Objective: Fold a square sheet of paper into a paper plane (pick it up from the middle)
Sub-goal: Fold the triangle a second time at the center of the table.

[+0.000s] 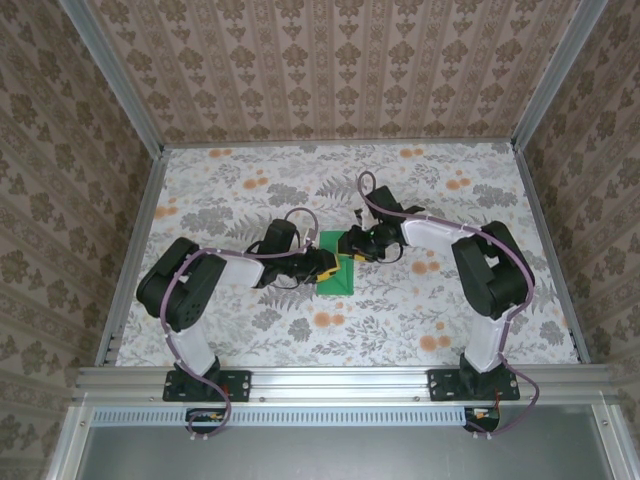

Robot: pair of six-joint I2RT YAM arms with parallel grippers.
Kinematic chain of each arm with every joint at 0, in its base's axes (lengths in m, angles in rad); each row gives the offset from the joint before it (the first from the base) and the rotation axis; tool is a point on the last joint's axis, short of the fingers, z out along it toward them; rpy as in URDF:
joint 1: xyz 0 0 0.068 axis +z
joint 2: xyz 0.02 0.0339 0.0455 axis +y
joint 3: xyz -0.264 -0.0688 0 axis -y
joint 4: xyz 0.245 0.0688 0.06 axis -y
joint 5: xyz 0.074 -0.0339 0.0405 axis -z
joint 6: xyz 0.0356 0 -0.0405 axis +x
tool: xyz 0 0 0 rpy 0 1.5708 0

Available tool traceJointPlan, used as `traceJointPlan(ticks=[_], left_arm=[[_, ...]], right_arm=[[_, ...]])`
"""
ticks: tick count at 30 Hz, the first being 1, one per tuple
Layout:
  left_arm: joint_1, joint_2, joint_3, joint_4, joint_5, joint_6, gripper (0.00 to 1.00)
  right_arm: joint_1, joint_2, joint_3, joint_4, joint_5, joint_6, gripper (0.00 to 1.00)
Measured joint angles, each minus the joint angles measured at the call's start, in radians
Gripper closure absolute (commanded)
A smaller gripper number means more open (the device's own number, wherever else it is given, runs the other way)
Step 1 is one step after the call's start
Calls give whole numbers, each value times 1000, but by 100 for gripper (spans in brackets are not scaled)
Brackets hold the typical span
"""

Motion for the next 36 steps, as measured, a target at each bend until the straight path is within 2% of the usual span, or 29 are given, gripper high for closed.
traceJointPlan(ticks=[6, 10, 13, 18, 21, 36], left_arm=[[0, 0, 0, 0, 0, 0, 72], [0, 0, 1, -1, 0, 0, 74], [0, 0, 2, -2, 0, 0, 75], [1, 0, 7, -8, 0, 0, 76], [5, 0, 18, -13, 1, 0, 76], [6, 0, 101, -123, 0, 39, 75]], right_arm=[[-2, -17, -31, 2, -44, -52, 60], [-2, -17, -36, -10, -65, -81, 65], [-2, -17, -39, -9, -79, -97, 71], [-2, -17, -48, -15, -96, -118, 85], [-2, -17, -48, -18, -94, -130, 90], [-2, 31, -47, -36, -18, -154, 90]])
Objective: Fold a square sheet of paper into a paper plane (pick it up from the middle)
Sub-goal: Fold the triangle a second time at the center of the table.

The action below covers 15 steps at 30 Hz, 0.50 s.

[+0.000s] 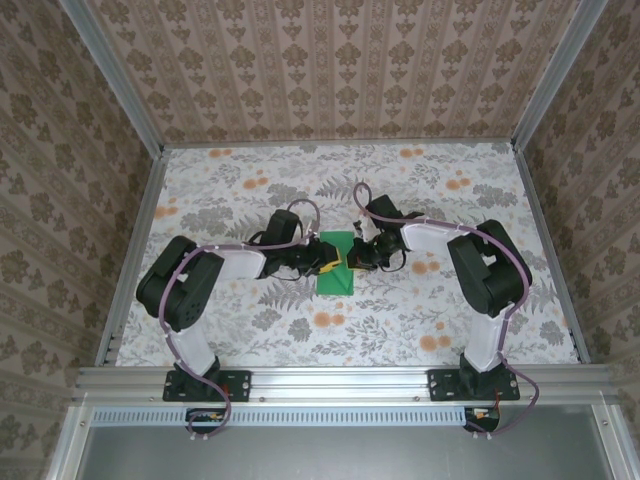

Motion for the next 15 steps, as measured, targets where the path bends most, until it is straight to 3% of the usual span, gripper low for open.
traceJointPlan(ticks=[15], left_arm=[[-2, 29, 25, -7, 0, 15, 75]], right_arm=[[0, 27, 42, -5, 30, -4, 89]])
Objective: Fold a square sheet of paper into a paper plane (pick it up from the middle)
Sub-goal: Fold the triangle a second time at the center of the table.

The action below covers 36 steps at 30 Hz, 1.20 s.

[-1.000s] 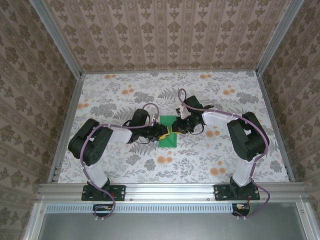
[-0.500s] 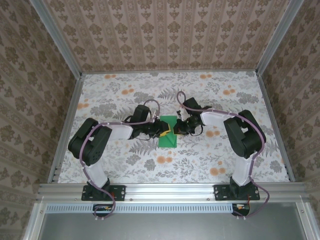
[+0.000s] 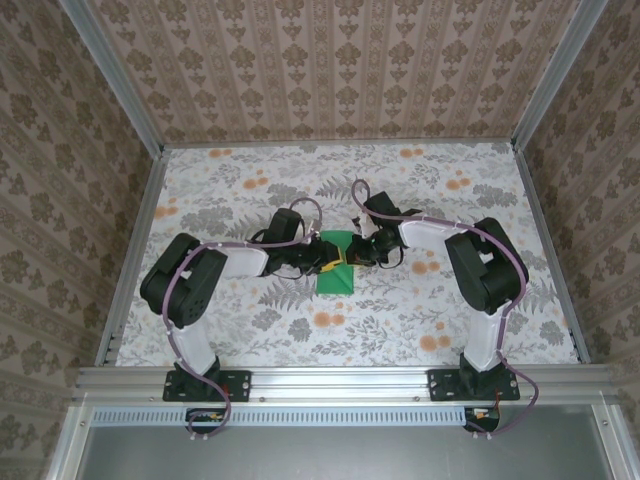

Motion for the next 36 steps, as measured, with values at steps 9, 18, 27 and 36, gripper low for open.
traceJointPlan(ticks=[9, 18, 27, 36], left_arm=[[-1, 23, 26, -3, 3, 1, 75], [-1, 35, 26, -12, 3, 3, 76], [-1, 58, 27, -24, 3, 3, 76], [-1, 67, 27, -38, -1, 3, 76]], right_arm=[[0, 14, 4, -3, 6, 0, 88], [0, 31, 8, -3, 23, 0, 89], [0, 36, 14, -3, 23, -3, 88], [0, 40, 16, -3, 23, -11, 89]])
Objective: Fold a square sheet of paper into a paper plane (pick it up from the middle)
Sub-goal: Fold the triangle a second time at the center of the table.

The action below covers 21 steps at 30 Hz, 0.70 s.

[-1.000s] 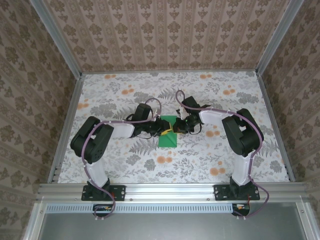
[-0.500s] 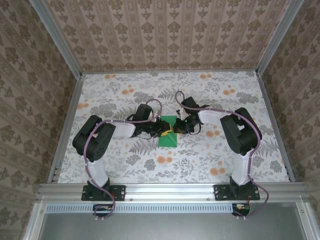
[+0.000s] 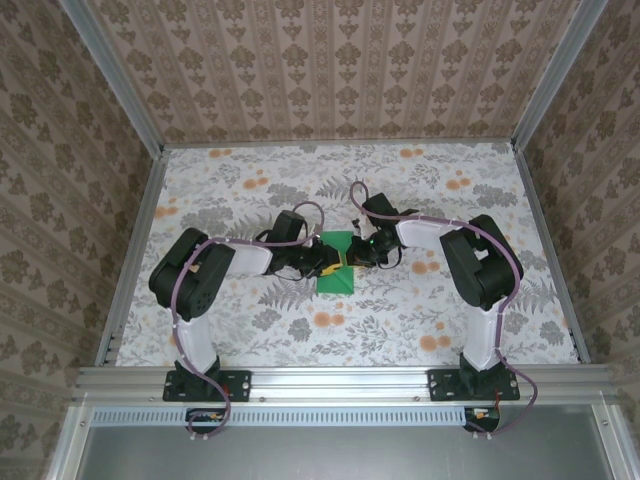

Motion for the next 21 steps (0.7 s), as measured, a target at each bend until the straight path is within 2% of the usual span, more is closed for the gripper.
traceJointPlan(ticks=[21], left_arm=[[-5, 0, 0, -32, -24, 15, 77]], right_arm=[[0, 10, 13, -7, 0, -7, 88]])
